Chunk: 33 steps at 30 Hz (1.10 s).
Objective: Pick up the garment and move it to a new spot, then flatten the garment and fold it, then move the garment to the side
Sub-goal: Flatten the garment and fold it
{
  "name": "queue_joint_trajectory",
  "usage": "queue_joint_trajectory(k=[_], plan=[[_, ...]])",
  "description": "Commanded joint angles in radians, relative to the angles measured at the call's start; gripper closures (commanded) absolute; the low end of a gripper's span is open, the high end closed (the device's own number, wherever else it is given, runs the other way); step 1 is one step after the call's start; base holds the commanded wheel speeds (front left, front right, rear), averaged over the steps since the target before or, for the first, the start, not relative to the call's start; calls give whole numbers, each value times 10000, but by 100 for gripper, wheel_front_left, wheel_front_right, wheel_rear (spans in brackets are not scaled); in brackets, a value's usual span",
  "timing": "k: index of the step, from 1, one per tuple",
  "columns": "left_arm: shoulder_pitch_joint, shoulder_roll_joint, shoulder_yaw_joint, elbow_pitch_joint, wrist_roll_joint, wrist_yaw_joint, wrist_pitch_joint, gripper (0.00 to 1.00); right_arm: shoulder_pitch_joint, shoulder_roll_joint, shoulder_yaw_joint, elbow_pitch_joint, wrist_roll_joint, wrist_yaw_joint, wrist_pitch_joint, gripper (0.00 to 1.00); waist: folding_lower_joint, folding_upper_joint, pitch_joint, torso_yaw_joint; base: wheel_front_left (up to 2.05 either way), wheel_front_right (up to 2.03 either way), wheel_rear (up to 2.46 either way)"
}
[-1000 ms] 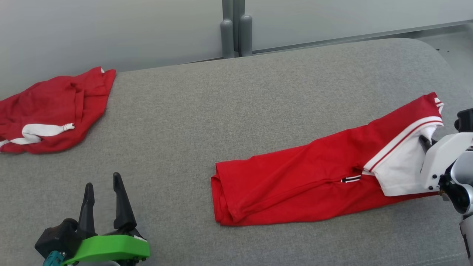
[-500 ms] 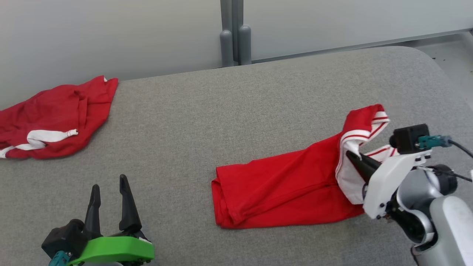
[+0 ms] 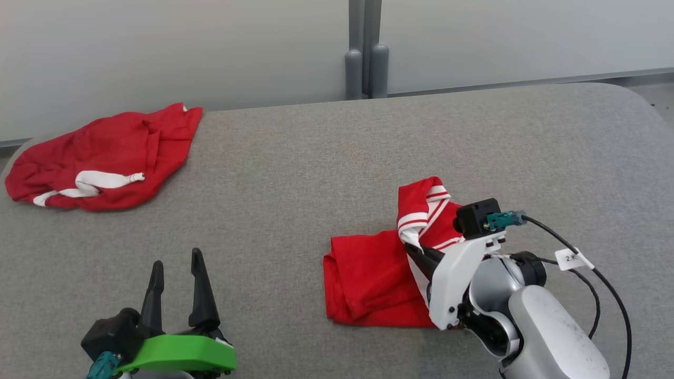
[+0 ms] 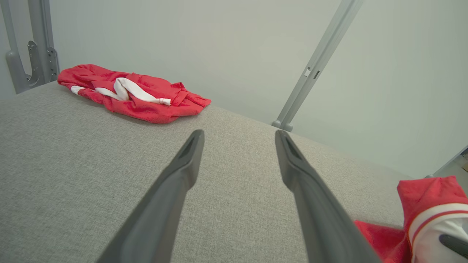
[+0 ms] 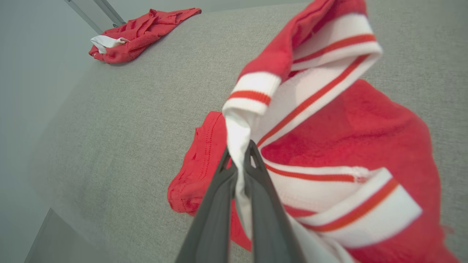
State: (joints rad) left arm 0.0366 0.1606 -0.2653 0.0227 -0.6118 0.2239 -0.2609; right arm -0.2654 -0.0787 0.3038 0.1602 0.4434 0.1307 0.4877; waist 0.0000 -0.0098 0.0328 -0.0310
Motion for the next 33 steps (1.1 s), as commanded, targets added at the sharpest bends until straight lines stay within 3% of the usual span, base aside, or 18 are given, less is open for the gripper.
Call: queue_joint_trajectory(k=[1, 8, 19, 20, 21, 22, 29, 33], plan=[[-195, -58, -83, 75, 118, -83, 6, 0, -307, 114, 67, 651, -120, 1, -268, 100, 0, 98, -39, 314, 0, 0, 0], [-312, -146, -204, 249, 125, -161, 1, 0, -833, 253, 461, 2279, -181, 1, -802, 100, 0, 98, -63, 679, 0, 0, 0], [-443, -199, -314, 359, 168, -180, -10, 0, -1872, 275, 1588, 4267, 938, 2, -1836, 100, 0, 98, -9, 936, 0, 0, 0], [-454, -196, -312, 366, 167, -178, -11, 0, -1984, 274, 1648, 4369, 1076, 2, -1987, 83, 0, 98, -8, 936, 0, 0, 0], [-457, -191, -317, 374, 162, -180, -12, 0, -2062, 279, 1756, 4432, 1258, 2, -2100, 19, 0, 98, -13, 936, 0, 0, 0], [-452, -182, -316, 386, 155, -184, -12, 0, -2148, 287, 1869, 4465, 1460, 2, -2225, 0, 0, 98, -20, 928, 0, 0, 0], [-306, -128, -299, 363, 157, -114, -17, 0, -2572, 273, 2556, 4304, 2273, 2, -2640, 0, 0, 98, -136, 736, 0, 0, 0], [-195, -92, -321, 293, 191, -47, -19, 0, -2683, 262, 2304, 3834, 2435, 2, -3086, 0, 0, 98, -180, 579, 0, 0, 0]])
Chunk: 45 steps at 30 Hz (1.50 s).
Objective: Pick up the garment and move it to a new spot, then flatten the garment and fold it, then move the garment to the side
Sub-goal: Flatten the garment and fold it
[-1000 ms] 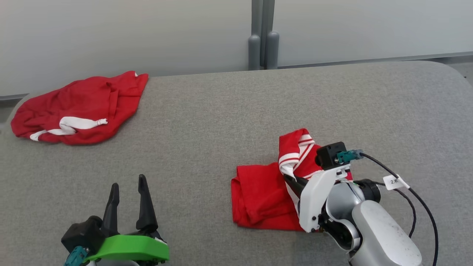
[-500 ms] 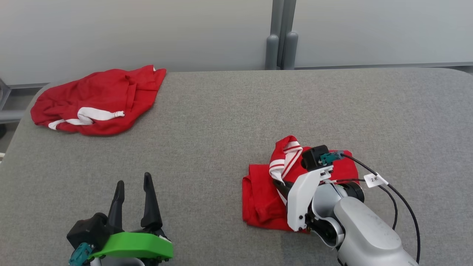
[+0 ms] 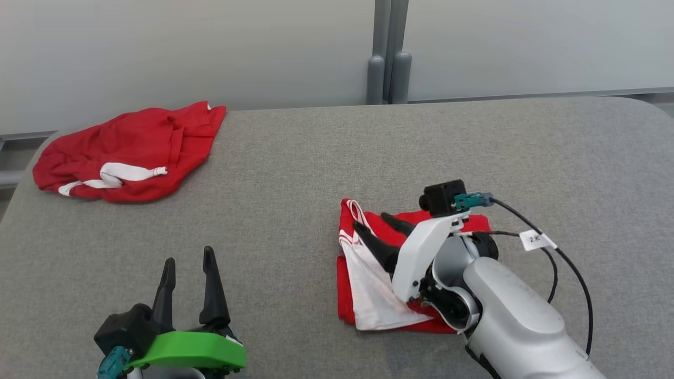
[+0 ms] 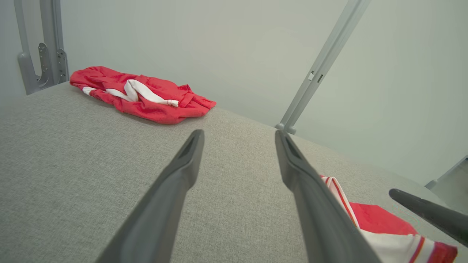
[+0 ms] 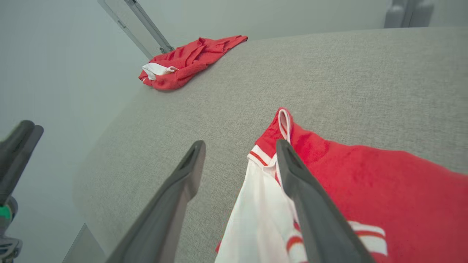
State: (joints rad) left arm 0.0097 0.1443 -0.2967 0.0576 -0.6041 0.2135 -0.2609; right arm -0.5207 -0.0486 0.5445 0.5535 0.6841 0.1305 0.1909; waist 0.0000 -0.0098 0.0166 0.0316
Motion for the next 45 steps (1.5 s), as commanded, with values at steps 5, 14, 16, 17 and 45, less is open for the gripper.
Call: queue_joint_trajectory(k=[5, 14, 16, 17, 45], plan=[[157, 132, 29, -149, 114, 107, -21, 0, 150, -37, -1315, -514, -609, 4, -790, 0, 0, 98, -2, -178, 0, 0, 0], [188, 215, 29, -298, 116, 164, 10, 0, 1025, -41, -3513, -957, -1785, 4, -904, 0, 0, 98, 94, -303, 0, 0, 0], [172, 237, 35, -327, 110, 172, 27, 0, 1248, -40, -3904, -1125, -1961, 4, -880, 0, 0, 98, 128, -314, 0, 0, 0], [165, 249, 37, -339, 106, 178, 38, 0, 1365, -38, -4073, -1205, -2014, 4, -839, 0, 0, 98, 142, -318, 0, 0, 0], [-345, 228, -74, -576, 140, 196, 74, 0, 1327, -30, -4752, -813, -2667, 4, -875, 55, 0, 98, 880, 956, 0, 0, 0]])
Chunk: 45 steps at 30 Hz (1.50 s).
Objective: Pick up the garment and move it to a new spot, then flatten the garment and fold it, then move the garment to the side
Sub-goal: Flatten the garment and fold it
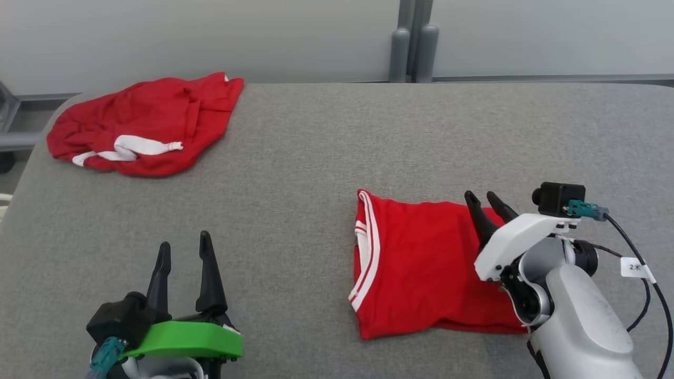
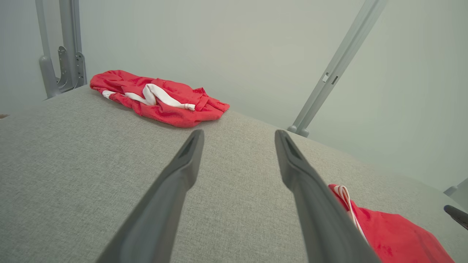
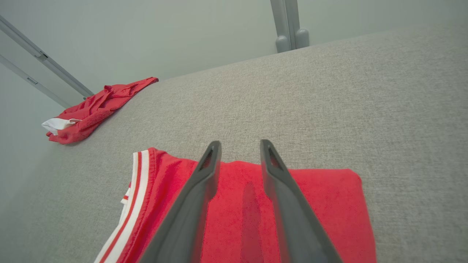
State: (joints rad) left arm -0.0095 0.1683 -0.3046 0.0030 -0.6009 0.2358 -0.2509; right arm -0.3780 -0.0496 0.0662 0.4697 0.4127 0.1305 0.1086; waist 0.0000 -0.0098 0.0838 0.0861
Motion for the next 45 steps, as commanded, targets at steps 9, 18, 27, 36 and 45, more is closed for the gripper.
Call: queue_joint_trajectory(k=[9, 18, 27, 36, 45], plan=[[-343, -141, -57, -155, 185, -83, -70, 0, -1156, -33, 551, 2128, -29, 4, -780, 100, 0, 98, 581, 1811, 0, 0, 0], [-299, -256, -60, -199, 225, -140, -111, 0, -1825, -28, 1015, 3708, -51, 4, -1379, 100, 0, 98, 672, 2643, 0, 0, 0], [-141, -336, 23, -188, 244, -182, -141, 0, -2049, -31, 2779, 4523, 511, 4, -1648, 100, 0, 98, 660, 2770, 0, 0, 0], [-5, -253, 46, -139, 310, -179, -129, 0, -2626, -39, 4111, 4309, 792, 3, -2325, 100, 0, 98, 383, 2218, 0, 0, 0], [275, -85, 68, -296, 309, -53, -23, 0, -3005, -45, 3234, 4068, -173, 3, -2956, 100, 0, 98, -156, 969, 0, 0, 0]])
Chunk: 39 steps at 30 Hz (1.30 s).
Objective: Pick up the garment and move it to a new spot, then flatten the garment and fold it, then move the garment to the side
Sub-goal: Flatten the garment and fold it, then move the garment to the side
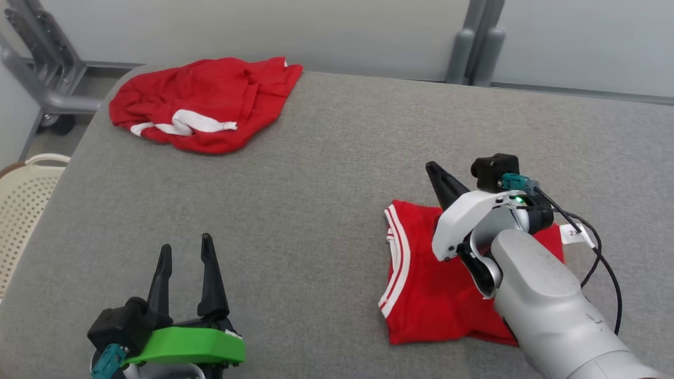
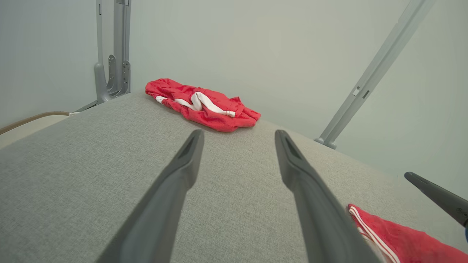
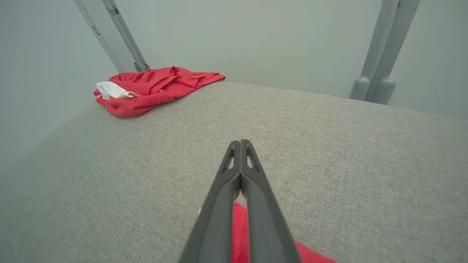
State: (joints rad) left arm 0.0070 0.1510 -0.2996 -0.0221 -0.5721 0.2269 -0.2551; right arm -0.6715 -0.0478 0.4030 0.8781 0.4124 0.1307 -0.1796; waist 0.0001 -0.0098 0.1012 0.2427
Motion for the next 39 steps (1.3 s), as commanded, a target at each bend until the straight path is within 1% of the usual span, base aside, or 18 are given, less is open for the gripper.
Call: queue_joint_trajectory(k=[1, 2, 3, 4, 6, 7, 8, 9, 10, 11, 13, 14, 15, 23, 27, 33, 39], plan=[[128, 101, 2, -80, 23, 46, 34, 0, -39, -90, -325, -29, -348, 1, -54, 100, -1, 98, -368, -742, 0, 0, 0], [200, 127, -9, -142, 36, 79, 62, 0, 103, -188, -732, -157, -643, 1, -22, 100, -1, 98, -438, -1057, 0, 0, 0], [200, 127, -9, -142, 36, 79, 62, 0, 103, -188, -732, -157, -643, 1, -22, 100, -1, 98, -438, -1057, 0, 0, 0], [233, 139, -27, -195, 47, 103, 103, 0, 361, -358, -1138, -366, -885, 1, 66, 100, -1, 98, -488, -1346, 0, 0, 0], [259, 144, -38, -240, 57, 134, 124, 0, 637, -574, -1473, -644, -1100, 1, 245, 100, -1, 98, -514, -1622, 0, 0, 0], [297, 157, -57, -266, 57, 165, 146, 0, 972, -811, -1759, -968, -1281, 1, 527, 100, -1, 98, -523, -1883, 0, 0, 0], [300, 162, -84, -274, 64, 162, 164, 0, 1182, -967, -1878, -1160, -1371, 1, 703, 100, -1, 98, -514, -1984, 0, 0, 0], [303, 167, -81, -289, 67, 173, 174, 0, 1384, -1070, -1966, -1362, -1432, 1, 873, 96, -1, 98, -500, -2105, 0, 0, 0], [303, 167, -81, -289, 67, 173, 174, 0, 1384, -1070, -1966, -1362, -1432, 1, 873, 96, -1, 98, -500, -2105, 0, 0, 0], [283, 170, -104, -297, 67, 161, 190, 0, 1612, -1201, -2089, -1589, -1479, 1, 1024, 90, -1, 98, -484, -2190, 0, 0, 0], [264, 183, -98, -308, 62, 173, 210, 0, 2108, -1373, -2164, -2089, -1551, 1, 1406, 53, -1, 98, -440, -2382, 0, 0, 0], [248, 190, -92, -311, 66, 180, 197, 0, 2347, -1438, -2184, -2355, -1546, 1, 1604, 20, -1, 98, -410, -2458, 0, 0, 0], [225, 200, -94, -308, 67, 184, 201, 0, 2575, -1494, -2187, -2633, -1510, 1, 1814, 0, -1, 98, -382, -2528, 0, 0, 0], [42, 244, -126, -283, 72, 164, 208, 0, 4113, -1894, -2074, -4847, -850, 1, 3504, 0, -1, 98, -211, -2738, 0, 0, 0], [-45, 254, -157, -230, 39, 130, 230, 0, 4511, -1952, -2279, -5494, -450, 1, 4327, 0, -1, 98, -166, -2655, 0, 0, 0], [-155, 190, -200, -154, 26, 126, 195, 0, 4527, -1893, -2624, -5769, 87, 1, 5428, 0, -1, 98, -90, -2318, 0, 0, 0], [-228, 152, -213, -98, 12, 102, 147, 0, 4197, -1842, -2969, -5468, 541, 1, 6378, 0, -1, 98, -1, -1892, 0, 0, 0]])
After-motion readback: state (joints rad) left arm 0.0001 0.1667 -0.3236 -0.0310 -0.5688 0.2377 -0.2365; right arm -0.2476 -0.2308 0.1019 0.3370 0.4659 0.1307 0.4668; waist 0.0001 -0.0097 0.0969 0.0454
